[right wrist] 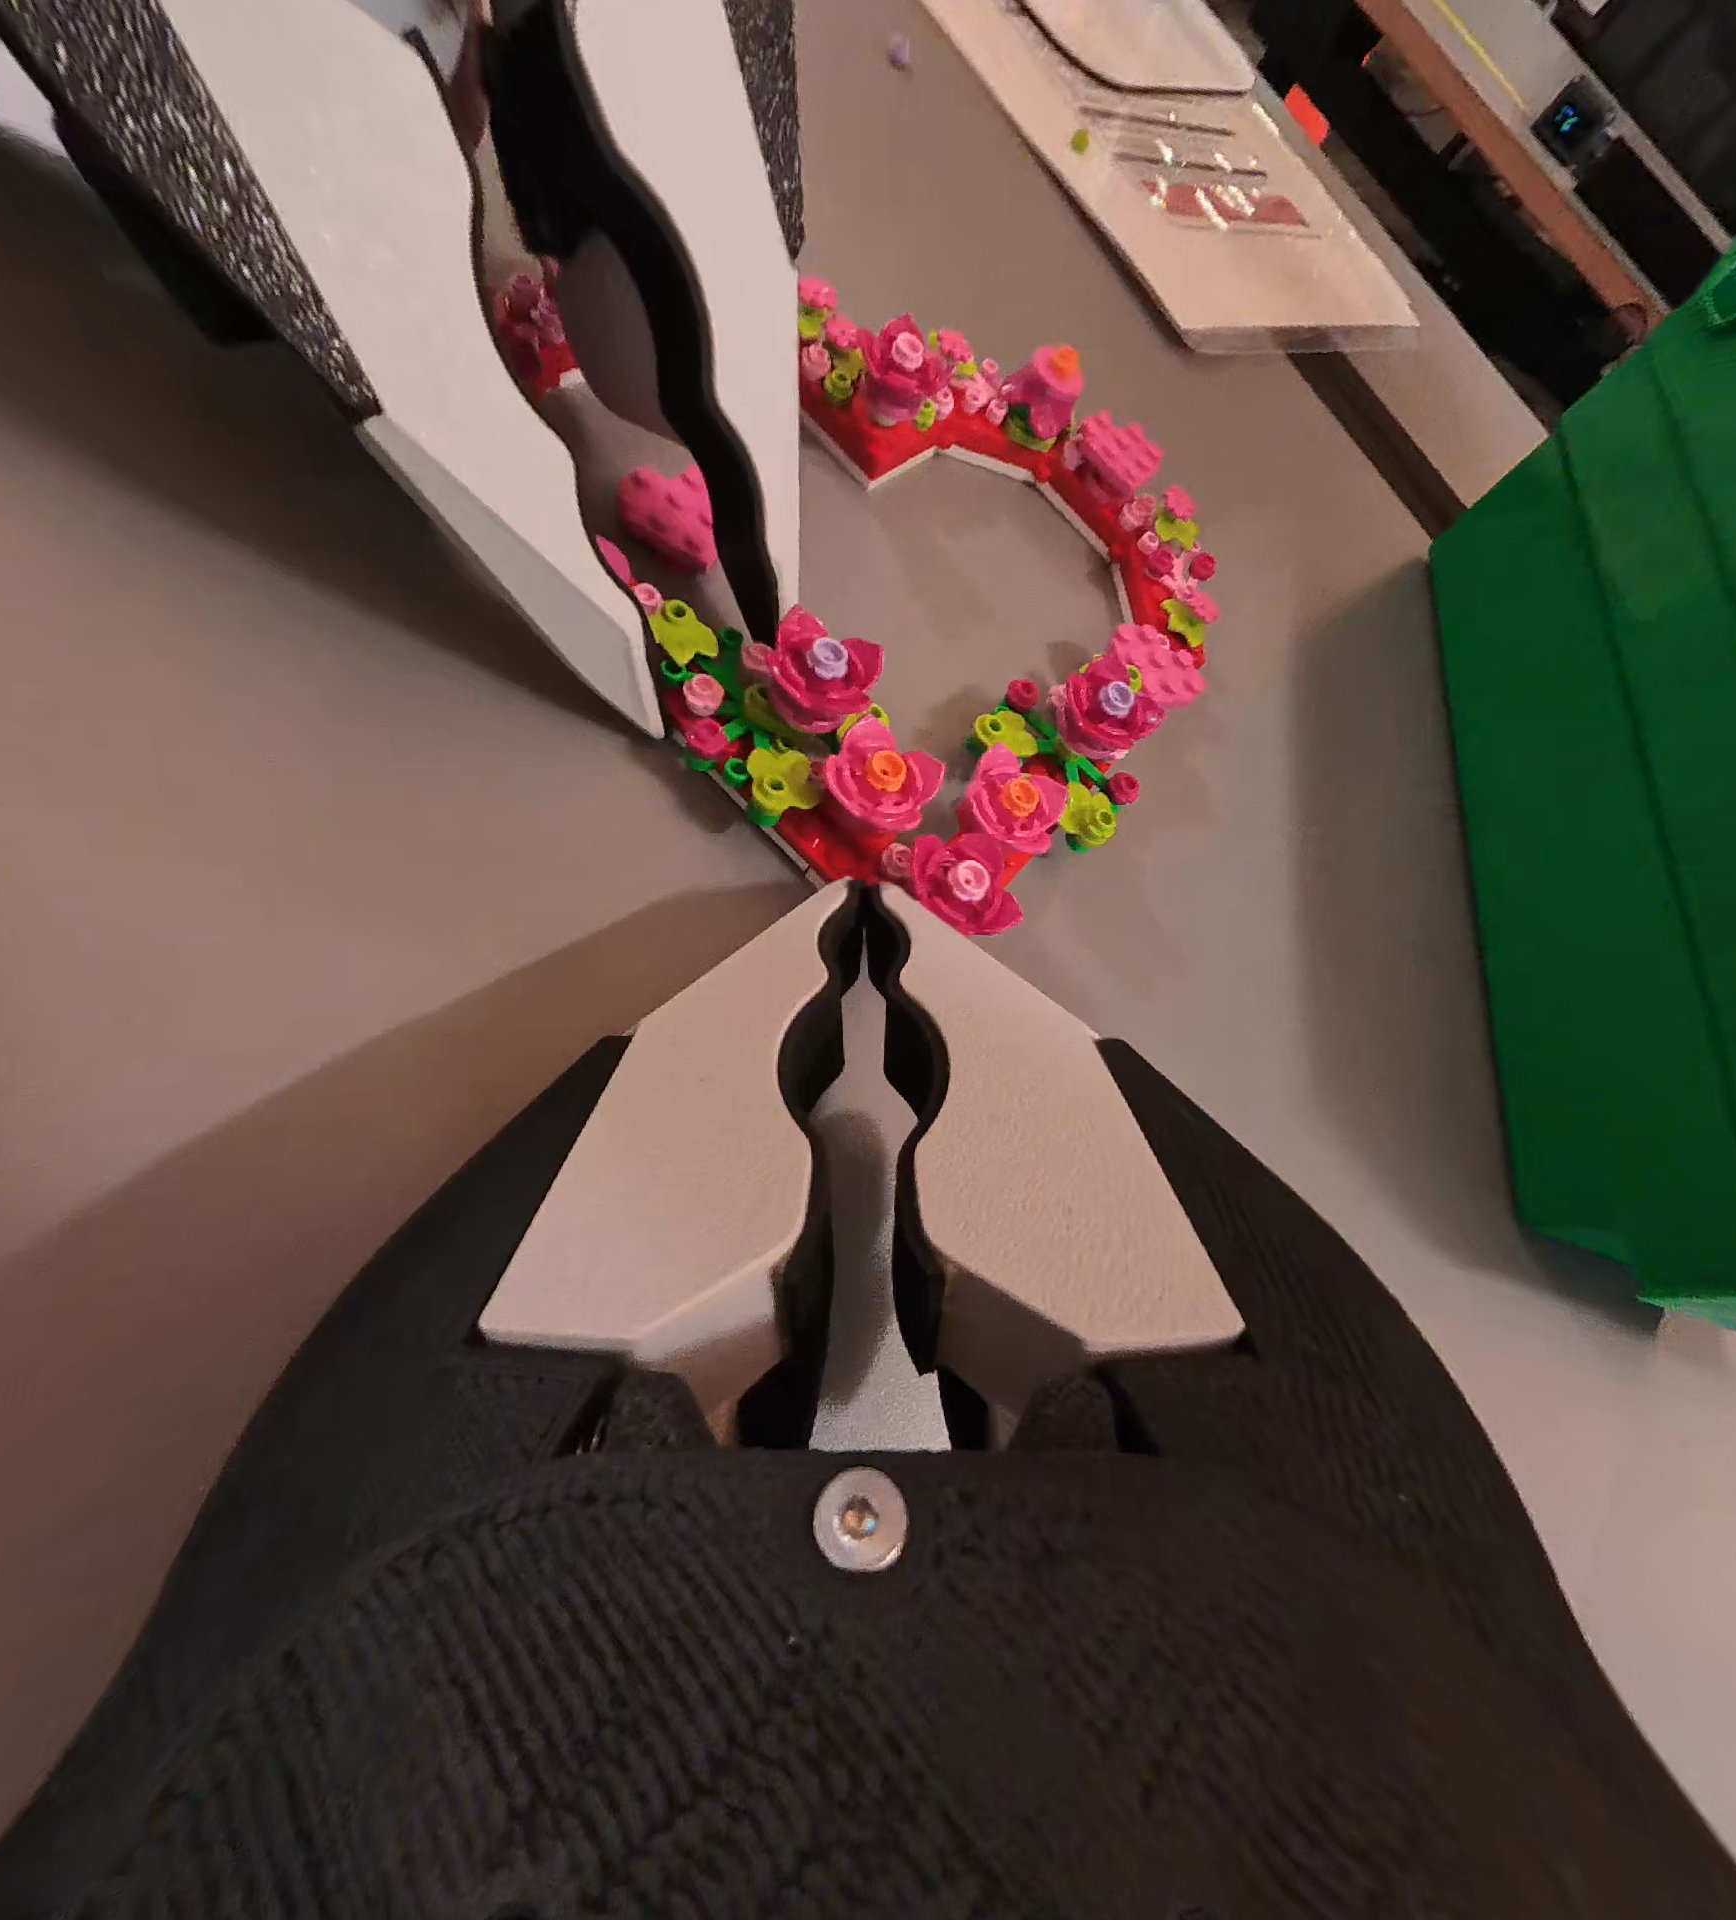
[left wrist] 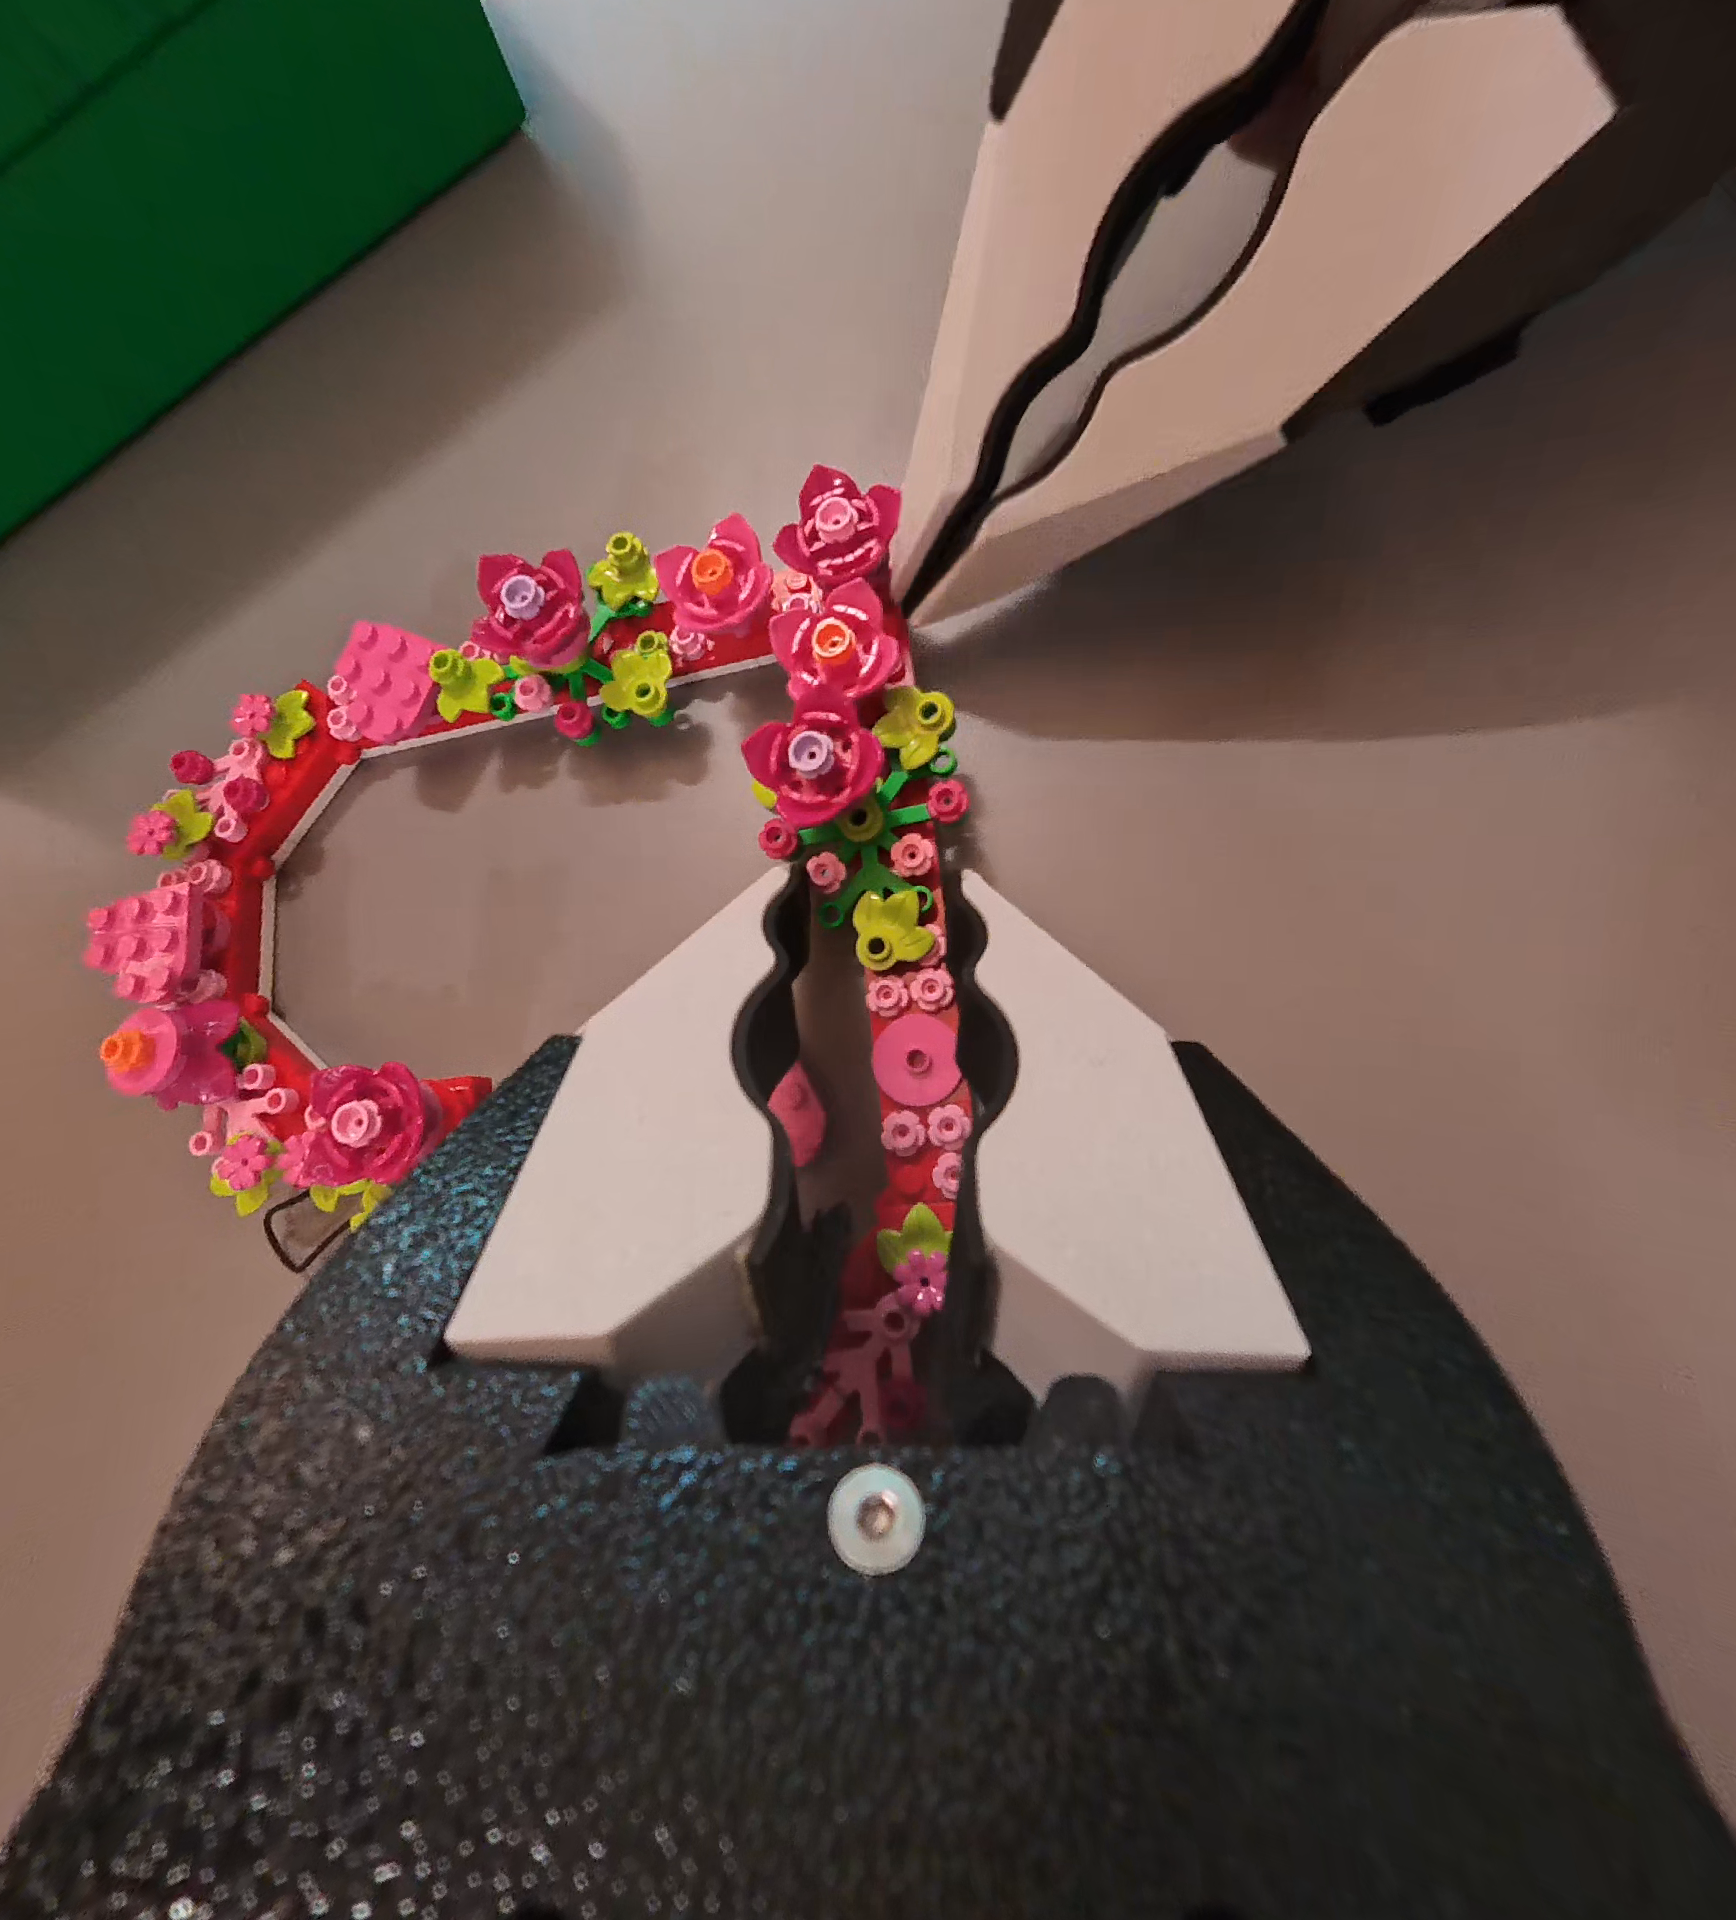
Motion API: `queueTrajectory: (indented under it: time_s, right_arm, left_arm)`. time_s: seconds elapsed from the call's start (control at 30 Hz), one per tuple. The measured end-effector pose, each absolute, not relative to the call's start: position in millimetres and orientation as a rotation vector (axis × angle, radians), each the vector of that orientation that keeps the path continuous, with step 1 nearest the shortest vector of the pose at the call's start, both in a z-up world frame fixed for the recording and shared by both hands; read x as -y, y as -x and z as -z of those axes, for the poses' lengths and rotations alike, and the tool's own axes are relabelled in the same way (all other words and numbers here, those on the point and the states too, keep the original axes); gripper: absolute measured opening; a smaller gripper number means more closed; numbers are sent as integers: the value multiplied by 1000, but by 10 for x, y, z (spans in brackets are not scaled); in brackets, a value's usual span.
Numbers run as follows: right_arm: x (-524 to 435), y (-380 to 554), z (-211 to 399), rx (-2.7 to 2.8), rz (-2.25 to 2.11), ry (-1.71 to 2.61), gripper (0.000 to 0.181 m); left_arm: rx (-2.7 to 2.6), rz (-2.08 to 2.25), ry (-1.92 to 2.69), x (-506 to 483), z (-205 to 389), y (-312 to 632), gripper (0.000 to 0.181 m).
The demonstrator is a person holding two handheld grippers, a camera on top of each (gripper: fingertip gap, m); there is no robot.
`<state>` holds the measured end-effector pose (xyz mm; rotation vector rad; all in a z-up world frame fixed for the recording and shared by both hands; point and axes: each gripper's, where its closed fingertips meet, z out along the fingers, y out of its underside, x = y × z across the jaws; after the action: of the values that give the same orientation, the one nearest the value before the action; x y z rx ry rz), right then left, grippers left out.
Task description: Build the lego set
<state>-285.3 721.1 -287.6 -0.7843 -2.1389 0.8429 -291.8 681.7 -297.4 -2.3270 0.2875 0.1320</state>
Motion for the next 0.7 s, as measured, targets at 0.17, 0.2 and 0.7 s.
queueTrajectory:
  time_s: [0.17,0.2,0.7]
  right_arm:
    - [-7186,2871,2856,2124,-846,766,0]
    - [-7190,2876,2879,2133,-827,768,0]
    - [-7191,2900,2904,2138,-839,866,0]
  left_arm:
    - [-291,-137,2330,-6817,2974,2916,24]
    - [-292,-138,2331,-6819,2973,2917,24]
    - [-260,-107,2340,-6824,2981,2935,24]
